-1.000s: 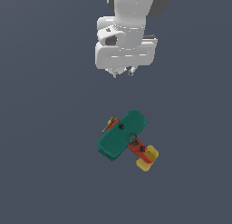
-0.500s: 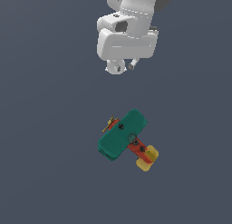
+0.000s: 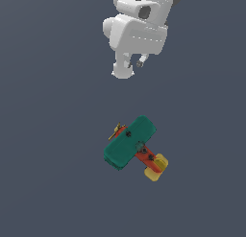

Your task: Pick up the object and move it to a goal position.

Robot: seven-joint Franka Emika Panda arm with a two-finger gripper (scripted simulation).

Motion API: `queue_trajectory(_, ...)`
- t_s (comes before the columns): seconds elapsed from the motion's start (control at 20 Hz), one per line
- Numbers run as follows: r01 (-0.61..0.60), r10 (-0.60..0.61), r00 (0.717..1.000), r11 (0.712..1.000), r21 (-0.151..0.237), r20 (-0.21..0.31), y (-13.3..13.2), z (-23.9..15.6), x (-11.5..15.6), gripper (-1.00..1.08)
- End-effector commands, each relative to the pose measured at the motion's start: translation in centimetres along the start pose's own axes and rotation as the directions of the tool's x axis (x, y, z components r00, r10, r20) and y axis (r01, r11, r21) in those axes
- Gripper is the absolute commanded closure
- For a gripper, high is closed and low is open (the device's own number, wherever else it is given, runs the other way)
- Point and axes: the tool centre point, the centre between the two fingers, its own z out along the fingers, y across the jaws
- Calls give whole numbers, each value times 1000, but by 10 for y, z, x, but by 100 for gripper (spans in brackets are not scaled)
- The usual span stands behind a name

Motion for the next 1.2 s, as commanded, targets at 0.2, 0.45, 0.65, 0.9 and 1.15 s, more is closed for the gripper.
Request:
queue_trajectory(0.2,146,-145,989,985,-87,23,2,-16,2,-20)
queue_trajectory(0.45,257,-251,966,955,-148,58,3,-28,5,-20)
queue_trajectory(0.65,345,-332,938,919,-192,98,3,-36,7,-20)
queue_trajectory(0.9,452,-424,891,860,-236,159,2,-45,10,-20)
queue_trajectory(1.15,555,-506,831,788,-266,232,1,-53,14,-20)
